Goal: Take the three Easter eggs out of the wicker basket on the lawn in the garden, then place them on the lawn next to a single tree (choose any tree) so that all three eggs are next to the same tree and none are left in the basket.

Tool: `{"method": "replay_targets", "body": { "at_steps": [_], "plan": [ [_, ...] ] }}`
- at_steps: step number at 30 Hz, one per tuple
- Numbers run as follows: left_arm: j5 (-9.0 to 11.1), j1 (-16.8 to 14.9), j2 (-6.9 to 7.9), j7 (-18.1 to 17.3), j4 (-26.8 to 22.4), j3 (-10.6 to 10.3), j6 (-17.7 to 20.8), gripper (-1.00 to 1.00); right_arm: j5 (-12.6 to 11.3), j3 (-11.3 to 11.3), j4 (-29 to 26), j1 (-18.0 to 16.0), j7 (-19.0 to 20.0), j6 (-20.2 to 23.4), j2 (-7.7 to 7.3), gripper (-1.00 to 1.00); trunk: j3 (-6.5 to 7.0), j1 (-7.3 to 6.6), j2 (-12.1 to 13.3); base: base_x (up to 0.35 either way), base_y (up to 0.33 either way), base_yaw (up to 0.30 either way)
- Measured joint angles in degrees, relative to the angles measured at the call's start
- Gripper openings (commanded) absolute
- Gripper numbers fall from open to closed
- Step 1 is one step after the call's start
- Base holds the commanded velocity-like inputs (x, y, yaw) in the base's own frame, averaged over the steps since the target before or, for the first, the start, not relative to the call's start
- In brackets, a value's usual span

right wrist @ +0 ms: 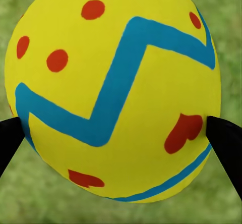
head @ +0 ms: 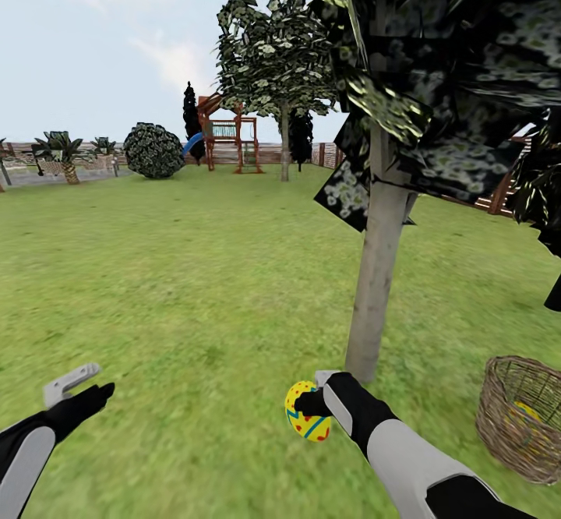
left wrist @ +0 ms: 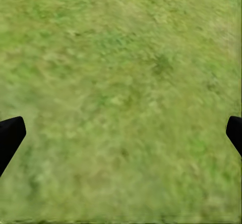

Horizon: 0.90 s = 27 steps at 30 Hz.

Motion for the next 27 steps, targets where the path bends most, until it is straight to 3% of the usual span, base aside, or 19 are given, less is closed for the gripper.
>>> {"method": "replay_targets", "body": {
  "at_steps": [8, 27],
  "plan": [
    [-0.37, 0.05, 0.15, -3.73, -0.49, -0.08, 2.96, 1.00, 0.52, 0.14, 0.08, 0.08, 0.00, -0.03, 0.00, -1.00, -1.44, 1.76, -3.21, 0.000, 0.000, 0.000],
    [-0.65, 0.19, 0.27, -4.08, -0.33, -0.14, 2.88, 1.00, -0.22, 0.18, -0.03, 0.09, 0.74, -3.14, 0.00, -1.00, -4.85, 5.93, -10.83, 0.000, 0.000, 0.000]
  ]
}}
